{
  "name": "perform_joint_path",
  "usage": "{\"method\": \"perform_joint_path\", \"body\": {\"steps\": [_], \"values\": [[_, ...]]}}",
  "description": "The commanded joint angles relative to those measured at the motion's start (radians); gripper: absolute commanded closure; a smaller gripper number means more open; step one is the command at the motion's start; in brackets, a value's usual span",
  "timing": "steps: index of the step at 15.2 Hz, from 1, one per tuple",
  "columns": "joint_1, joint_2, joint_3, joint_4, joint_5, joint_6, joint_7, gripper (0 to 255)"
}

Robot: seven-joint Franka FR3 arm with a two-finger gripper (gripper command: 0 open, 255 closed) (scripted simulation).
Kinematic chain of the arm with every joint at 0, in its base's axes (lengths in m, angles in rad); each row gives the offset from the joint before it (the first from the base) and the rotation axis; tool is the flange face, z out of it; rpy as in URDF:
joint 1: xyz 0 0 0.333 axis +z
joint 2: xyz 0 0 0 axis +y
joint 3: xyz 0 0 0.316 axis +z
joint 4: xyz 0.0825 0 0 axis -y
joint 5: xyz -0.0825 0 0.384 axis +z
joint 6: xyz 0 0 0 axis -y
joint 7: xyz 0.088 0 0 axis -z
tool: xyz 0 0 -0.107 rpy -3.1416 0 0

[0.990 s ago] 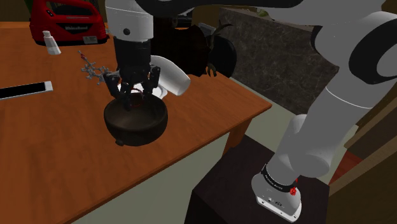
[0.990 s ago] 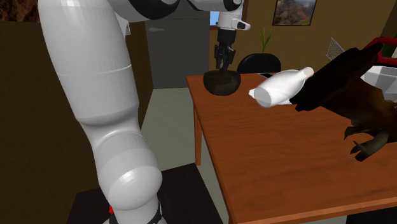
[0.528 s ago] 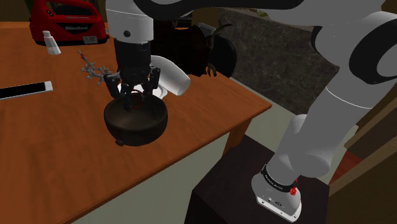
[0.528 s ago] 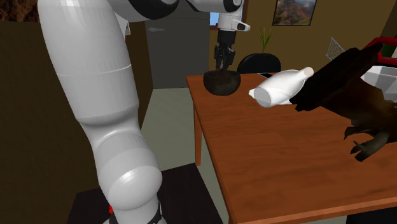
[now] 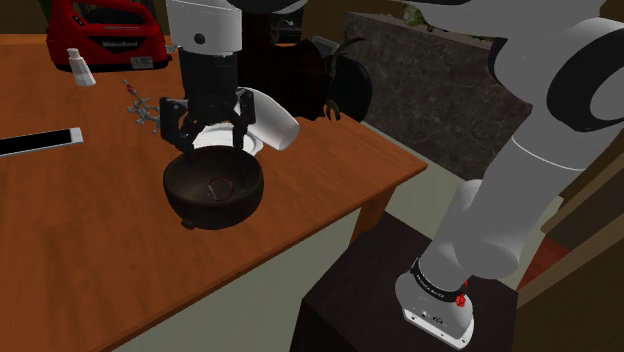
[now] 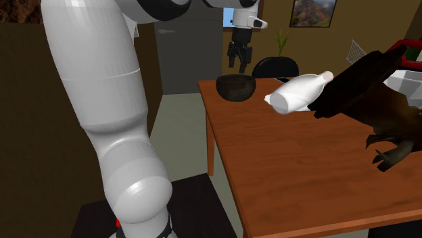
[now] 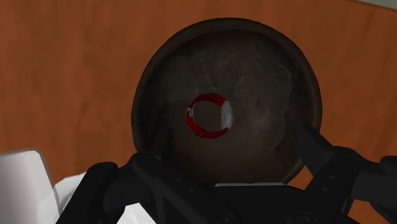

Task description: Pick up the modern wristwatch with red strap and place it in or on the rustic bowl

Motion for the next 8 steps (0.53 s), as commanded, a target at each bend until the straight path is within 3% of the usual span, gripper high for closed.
{"method": "perform_joint_path", "body": {"steps": [1, 8], "values": [[0.001, 0.017, 0.001, 0.081, -0.007, -0.065, 0.009, 0], [0.001, 0.025, 0.001, 0.117, -0.01, -0.093, 0.012, 0]]}}
